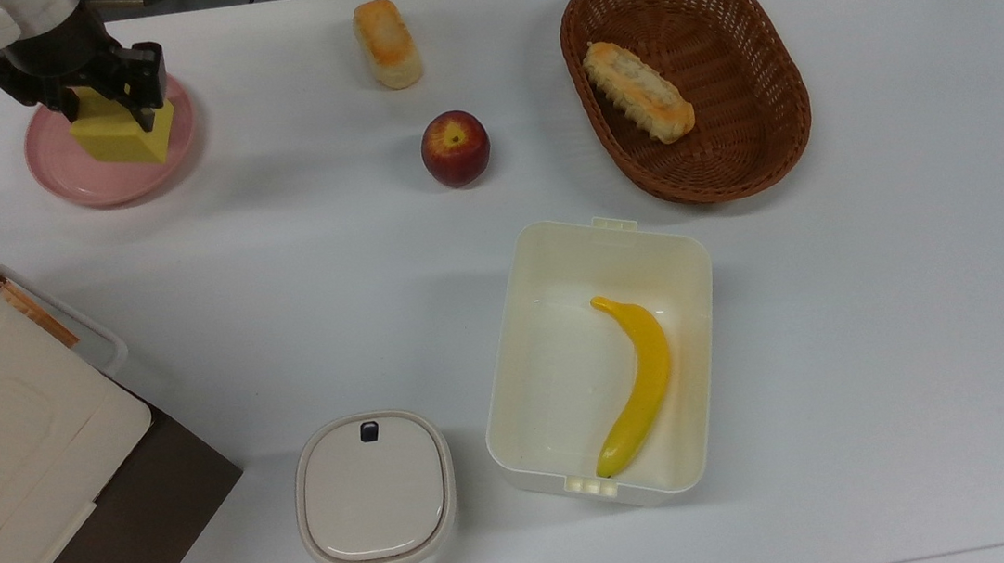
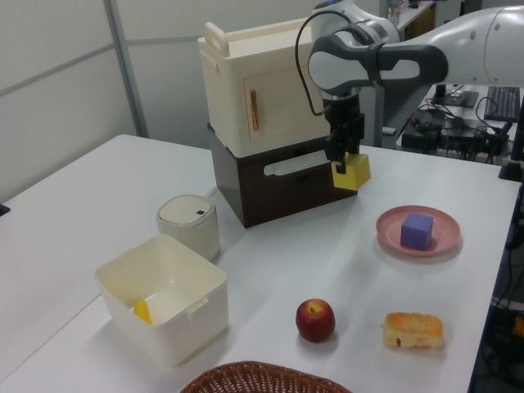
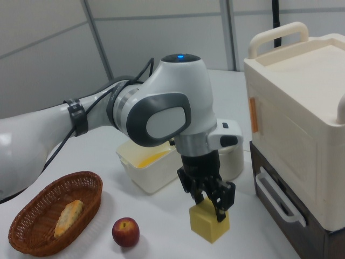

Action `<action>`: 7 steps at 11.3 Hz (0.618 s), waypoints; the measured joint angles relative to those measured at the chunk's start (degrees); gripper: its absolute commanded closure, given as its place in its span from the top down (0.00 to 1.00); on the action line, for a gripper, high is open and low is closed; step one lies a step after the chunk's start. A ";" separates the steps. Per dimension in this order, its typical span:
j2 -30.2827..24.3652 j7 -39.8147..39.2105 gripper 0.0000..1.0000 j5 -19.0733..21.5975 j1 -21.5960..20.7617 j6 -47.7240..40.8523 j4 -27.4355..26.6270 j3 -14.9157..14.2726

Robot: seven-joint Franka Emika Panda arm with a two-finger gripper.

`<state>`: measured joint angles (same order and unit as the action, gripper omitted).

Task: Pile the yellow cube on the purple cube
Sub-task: 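Carry the yellow cube over the purple cube on the pink plate, then lower the yellow cube onto the purple cube and open the gripper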

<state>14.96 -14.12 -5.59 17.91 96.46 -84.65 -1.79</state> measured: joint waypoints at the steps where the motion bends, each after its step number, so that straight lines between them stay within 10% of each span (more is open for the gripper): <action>1: -0.72 -1.97 0.07 0.00 0.27 -0.01 -1.57 -0.41; 7: -7.54 -11.91 0.12 -0.02 1.28 1.31 -13.77 -4.63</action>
<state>7.42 -26.03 -5.61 19.19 97.77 -98.42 -6.42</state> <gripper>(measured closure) 0.419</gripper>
